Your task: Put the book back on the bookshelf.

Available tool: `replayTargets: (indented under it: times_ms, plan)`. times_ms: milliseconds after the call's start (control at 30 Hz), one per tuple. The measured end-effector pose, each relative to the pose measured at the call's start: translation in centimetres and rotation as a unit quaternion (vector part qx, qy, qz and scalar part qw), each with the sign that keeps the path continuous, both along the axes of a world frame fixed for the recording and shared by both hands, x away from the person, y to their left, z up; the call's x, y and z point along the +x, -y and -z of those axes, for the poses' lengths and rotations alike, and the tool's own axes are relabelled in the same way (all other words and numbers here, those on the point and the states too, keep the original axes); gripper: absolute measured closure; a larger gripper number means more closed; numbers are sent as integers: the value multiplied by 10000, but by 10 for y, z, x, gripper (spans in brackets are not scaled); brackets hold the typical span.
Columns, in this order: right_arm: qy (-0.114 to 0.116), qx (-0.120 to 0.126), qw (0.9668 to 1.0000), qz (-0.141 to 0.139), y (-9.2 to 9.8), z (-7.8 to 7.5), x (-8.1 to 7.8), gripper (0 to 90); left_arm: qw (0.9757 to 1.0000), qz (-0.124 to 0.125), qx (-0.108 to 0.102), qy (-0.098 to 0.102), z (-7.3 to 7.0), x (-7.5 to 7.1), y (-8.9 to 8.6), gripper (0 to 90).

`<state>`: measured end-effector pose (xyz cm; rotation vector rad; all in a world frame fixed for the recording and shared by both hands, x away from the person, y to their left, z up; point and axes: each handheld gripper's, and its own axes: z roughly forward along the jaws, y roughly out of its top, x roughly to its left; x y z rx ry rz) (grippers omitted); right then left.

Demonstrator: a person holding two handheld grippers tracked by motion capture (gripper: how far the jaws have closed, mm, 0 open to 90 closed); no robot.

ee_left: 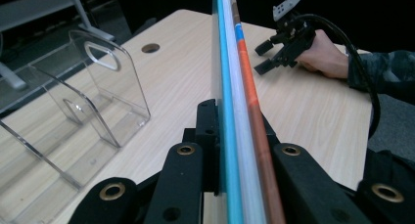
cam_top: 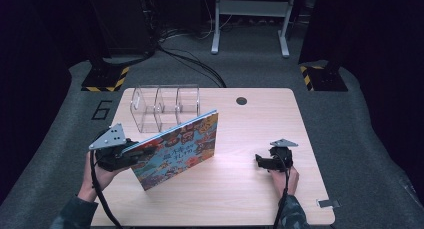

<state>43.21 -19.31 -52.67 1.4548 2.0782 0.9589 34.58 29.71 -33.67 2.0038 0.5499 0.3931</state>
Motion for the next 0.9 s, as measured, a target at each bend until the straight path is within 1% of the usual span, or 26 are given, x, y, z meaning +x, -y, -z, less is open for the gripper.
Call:
replayTargets:
  times_ms: [33, 67, 100, 167, 200, 267, 300, 367, 400, 433, 467, 500, 533, 567, 600, 633, 667, 767, 800, 833, 900]
  plan:
    - [5, 8, 10000, -2, 0, 0, 0, 137, 10000, 0, 0, 0, 0, 0, 0, 812]
    - [5, 8, 10000, -2, 0, 0, 0, 137, 10000, -34, -36, -17, -2, 1, -1, 812]
    - [-3, 62, 10000, 34, 0, 0, 0, 139, 10000, -73, -32, -16, -5, 2, -2, 812]
    - [6, 76, 10000, 33, 0, 0, 0, 141, 9999, -114, -43, -46, -10, 4, -5, 812]
    - [-8, 82, 10000, 40, 0, 0, 0, 141, 9999, -148, 8, -49, -13, 5, -6, 813]
    - [0, 70, 10000, 40, 0, 0, 0, 142, 9996, -271, -37, -66, -20, 7, -10, 813]
    - [-13, 77, 10000, 29, 0, 0, 0, 142, 9993, -370, -1, -15, -26, 7, -15, 813]
    - [10, 69, 10000, 40, -1, 0, 0, 143, 9992, -395, 19, -29, -28, 8, -17, 814]
    - [22, 70, 10000, 42, -1, 0, -1, 143, 9988, -486, -37, 10, -30, 8, -20, 814]
    - [41, 42, 10000, 40, -1, 0, 0, 143, 9988, -488, 26, -11, -33, 7, -24, 814]
    - [45, -6, 10000, 19, 0, 0, 0, 143, 9985, -551, -72, 3, -34, 7, -27, 814]
    - [32, 27, 10000, 34, -1, 0, -1, 144, 9982, -586, -90, -26, -36, 7, -30, 814]
    - [36, 38, 10000, 41, -1, 0, -1, 143, 9979, -638, -85, -15, -37, 8, -33, 814]
    - [35, 36, 10000, 40, -1, 0, -1, 143, 9977, -669, -138, -13, -37, 7, -36, 814]
    - [30, 40, 10000, 46, -1, 0, -1, 144, 9974, -716, -95, -6, -39, 7, -38, 814]
    - [44, 6, 10000, 22, -1, 0, -1, 144, 9965, -819, -192, 13, -41, 7, -43, 814]
    - [32, 41, 10000, 54, -1, 0, -1, 145, 9965, -819, -192, 13, -41, 7, -43, 814]
    - [38, 40, 10000, 54, -1, 0, -1, 145, 9949, -974, -256, 51, -45, 6, -51, 814]
    - [38, 27, 10000, 60, -1, 0, -1, 144, 9945, -1017, -256, 80, -47, 6, -54, 814]
    - [38, 26, 10000, 60, -1, 0, -1, 144, 9942, -1050, -248, 53, -49, 5, -55, 814]
    - [48, 6, 10000, 62, -1, 1, -1, 143, 9934, -1112, -268, 105, -53, 4, -61, 814]
